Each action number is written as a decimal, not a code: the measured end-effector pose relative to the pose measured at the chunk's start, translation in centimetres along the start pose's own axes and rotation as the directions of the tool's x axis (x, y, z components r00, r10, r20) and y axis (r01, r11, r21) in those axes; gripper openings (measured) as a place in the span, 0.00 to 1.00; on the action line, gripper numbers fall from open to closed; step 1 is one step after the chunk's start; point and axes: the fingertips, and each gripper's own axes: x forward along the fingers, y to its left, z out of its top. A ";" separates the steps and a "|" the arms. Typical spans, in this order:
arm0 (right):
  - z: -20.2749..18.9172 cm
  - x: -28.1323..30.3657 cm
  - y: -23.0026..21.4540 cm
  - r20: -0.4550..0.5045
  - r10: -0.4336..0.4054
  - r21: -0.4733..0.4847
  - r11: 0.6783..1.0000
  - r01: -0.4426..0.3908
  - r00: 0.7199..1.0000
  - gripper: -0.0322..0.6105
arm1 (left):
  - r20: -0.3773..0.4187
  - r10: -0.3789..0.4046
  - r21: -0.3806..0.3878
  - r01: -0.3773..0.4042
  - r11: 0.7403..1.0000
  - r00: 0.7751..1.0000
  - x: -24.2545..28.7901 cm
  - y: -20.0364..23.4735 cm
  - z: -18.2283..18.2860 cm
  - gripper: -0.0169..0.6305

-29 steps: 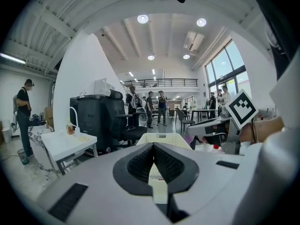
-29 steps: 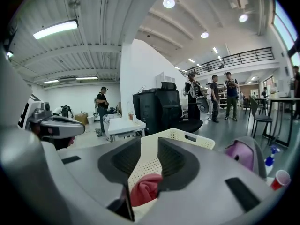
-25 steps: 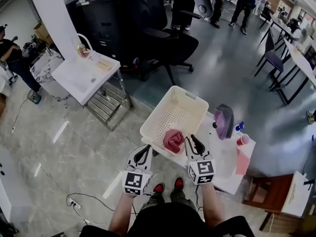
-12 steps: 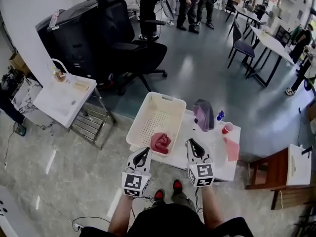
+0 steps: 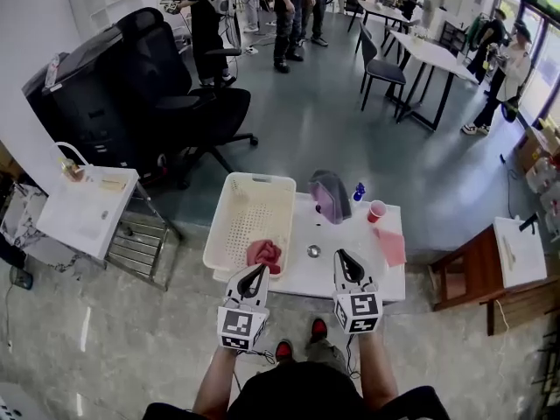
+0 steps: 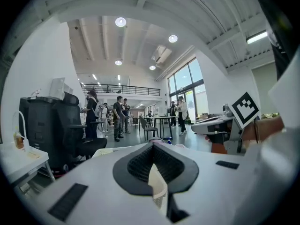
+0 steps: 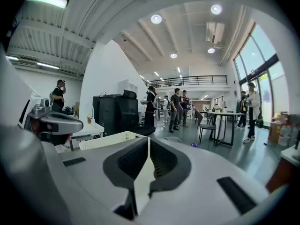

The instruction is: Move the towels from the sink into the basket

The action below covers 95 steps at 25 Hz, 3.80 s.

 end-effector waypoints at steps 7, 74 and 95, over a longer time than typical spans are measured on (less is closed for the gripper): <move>-0.4 -1.9 -3.3 -0.010 -0.080 0.002 0.997 0.080 0.997 0.11 | 0.004 -0.078 -0.001 0.078 0.997 0.997 2.6 -2.6 0.5 0.04; -14.2 16.3 -14.8 -0.189 0.428 0.350 0.870 -0.346 0.884 0.39 | -0.309 0.065 -0.108 -0.103 0.989 0.949 24.2 -7.3 -9.1 0.04; -13.2 16.5 -14.4 -0.181 0.401 0.230 0.905 -0.358 0.898 0.12 | -0.293 0.092 -0.100 -0.126 0.987 0.952 23.0 -6.2 -8.7 0.04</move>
